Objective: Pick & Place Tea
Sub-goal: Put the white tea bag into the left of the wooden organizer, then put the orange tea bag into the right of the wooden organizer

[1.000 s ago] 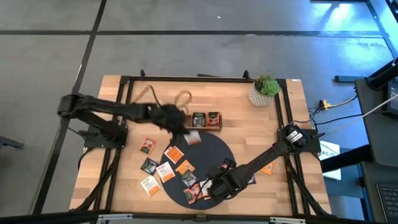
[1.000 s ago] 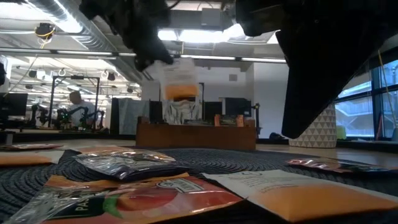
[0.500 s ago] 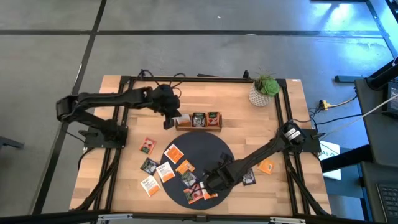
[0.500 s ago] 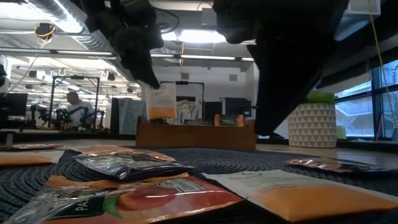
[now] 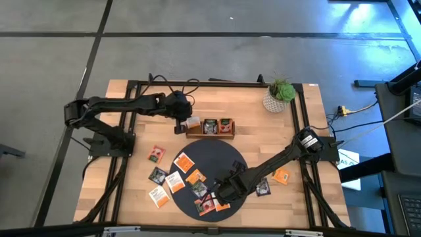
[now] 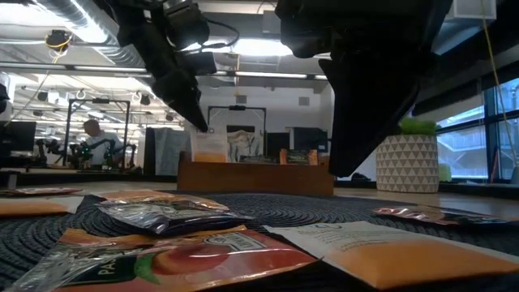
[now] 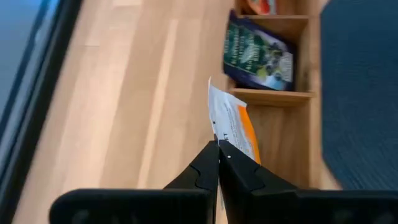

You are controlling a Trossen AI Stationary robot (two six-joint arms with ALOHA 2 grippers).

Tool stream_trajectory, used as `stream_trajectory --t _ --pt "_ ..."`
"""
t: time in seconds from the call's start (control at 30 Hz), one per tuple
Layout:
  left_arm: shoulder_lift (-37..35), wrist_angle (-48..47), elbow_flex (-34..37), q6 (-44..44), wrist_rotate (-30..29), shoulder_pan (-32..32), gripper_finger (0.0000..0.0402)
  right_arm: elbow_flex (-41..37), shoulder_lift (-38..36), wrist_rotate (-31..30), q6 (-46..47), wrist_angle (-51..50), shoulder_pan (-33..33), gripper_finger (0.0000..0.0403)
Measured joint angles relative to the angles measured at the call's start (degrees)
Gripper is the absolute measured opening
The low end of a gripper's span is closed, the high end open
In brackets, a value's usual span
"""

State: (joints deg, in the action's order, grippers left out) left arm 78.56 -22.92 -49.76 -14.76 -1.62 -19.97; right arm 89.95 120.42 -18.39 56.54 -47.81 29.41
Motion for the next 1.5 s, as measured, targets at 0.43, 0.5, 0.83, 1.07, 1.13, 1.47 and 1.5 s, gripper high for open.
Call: stream_trajectory --t 0.43,0.5,0.83,1.07,1.13,1.47,1.5 --pt "0.02 0.89 0.00 -3.49 -1.26 0.42 0.0009 0.00 0.00 0.00 0.16 -0.02 0.00 0.0087" --pt "0.03 0.89 0.00 -4.15 -2.62 0.81 0.0015 0.02 0.00 0.00 0.16 -0.02 0.00 0.0087" --pt "0.01 0.89 0.00 -3.44 -6.26 1.62 0.0072 0.02 0.00 0.01 2.82 -0.01 0.00 0.0087" --pt "-3.69 3.00 0.00 11.06 1.89 2.93 0.0088 0.02 -3.09 1.78 3.43 -1.37 0.00 0.0087" --pt "-5.16 5.84 -0.02 15.68 8.22 4.91 0.0087 0.09 -4.81 2.23 3.22 -2.21 0.12 0.0087" --pt "-1.52 28.05 0.02 30.67 0.53 31.53 0.0088 -2.11 -14.05 0.17 6.43 -8.01 7.32 0.0087" --pt "-0.15 31.55 -0.01 32.40 -2.26 33.60 0.0088 -3.12 -14.82 0.11 7.95 -7.61 8.33 0.0087"
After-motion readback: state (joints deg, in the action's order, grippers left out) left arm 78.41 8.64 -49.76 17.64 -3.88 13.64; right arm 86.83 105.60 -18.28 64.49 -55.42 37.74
